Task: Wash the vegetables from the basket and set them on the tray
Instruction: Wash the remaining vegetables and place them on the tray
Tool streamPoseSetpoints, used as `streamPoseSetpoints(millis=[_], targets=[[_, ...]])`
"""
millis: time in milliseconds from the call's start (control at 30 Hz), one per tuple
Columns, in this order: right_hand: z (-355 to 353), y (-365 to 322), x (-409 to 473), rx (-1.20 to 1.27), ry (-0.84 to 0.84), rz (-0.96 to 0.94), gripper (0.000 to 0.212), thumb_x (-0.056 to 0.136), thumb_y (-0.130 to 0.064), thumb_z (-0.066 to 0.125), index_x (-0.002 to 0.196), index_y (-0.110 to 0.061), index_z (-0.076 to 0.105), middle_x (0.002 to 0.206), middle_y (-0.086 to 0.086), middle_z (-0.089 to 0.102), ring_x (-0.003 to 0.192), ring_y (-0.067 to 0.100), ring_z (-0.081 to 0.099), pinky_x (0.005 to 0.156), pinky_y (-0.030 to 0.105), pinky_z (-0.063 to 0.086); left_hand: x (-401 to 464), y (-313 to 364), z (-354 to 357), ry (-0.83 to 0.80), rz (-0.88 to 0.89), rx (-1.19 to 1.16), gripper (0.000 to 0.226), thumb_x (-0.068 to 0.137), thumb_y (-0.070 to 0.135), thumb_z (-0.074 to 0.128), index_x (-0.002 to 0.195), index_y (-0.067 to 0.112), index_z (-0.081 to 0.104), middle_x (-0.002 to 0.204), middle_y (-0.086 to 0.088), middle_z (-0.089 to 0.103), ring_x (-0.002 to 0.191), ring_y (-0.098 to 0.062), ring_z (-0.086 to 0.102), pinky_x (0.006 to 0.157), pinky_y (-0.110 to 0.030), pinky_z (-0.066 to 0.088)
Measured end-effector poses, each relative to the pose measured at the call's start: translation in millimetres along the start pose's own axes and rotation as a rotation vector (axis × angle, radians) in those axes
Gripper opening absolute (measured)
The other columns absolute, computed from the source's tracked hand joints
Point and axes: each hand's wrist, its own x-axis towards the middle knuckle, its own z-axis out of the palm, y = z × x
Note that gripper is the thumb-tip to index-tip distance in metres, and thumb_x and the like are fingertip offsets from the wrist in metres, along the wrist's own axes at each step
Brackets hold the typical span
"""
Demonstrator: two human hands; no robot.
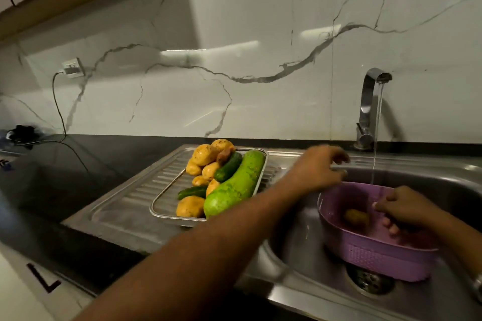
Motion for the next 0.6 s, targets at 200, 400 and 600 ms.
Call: streamPoseSetpoints(millis=[200, 400, 600], targets=[[0.6, -3.3, -3.0, -0.044, -0.001, -0.044, 0.024, 0.100, -0.015, 0.062, 0.084, 0.002, 0.069, 0.066, 0.020, 0.073, 0.067, 0.044, 0.073, 0.066, 0.056, 0.061, 33.8, -8.1, 120.9, -0.433, -0.320, 0.081, 0.036, 0.090, 0.020, 0.071, 0.121, 0.002, 0.067, 0.119, -0.020, 0.067, 0.111, -0.035, 0.064, 0.094, -0.041, 0.050], [6.4, -0.7, 9.9, -0.029, -0.003, -0.061, 0.026, 0.100, -0.011, 0.060, 0.085, 0.009, 0.066, 0.067, 0.023, 0.072, 0.054, 0.036, 0.069, 0.047, 0.036, 0.056, 29.0, -24.3, 151.3, -0.687, -0.411, 0.002, 0.045, 0.100, -0.002, 0.051, 0.144, -0.006, 0.045, 0.140, -0.023, 0.055, 0.051, -0.009, 0.060, 0.040, -0.011, 0.042], [18.1, 8.6, 35.3, -0.083, 0.084, -0.047, 0.023, 0.095, -0.012, 0.066, 0.074, -0.002, 0.068, 0.068, 0.023, 0.071, 0.057, 0.033, 0.066, 0.062, 0.045, 0.058, 42.3, -36.7, 167.3, -0.636, -0.506, -0.135, 0.062, 0.095, 0.005, 0.062, 0.151, 0.001, 0.035, 0.148, -0.023, 0.045, 0.137, -0.038, 0.043, 0.116, -0.052, 0.033]])
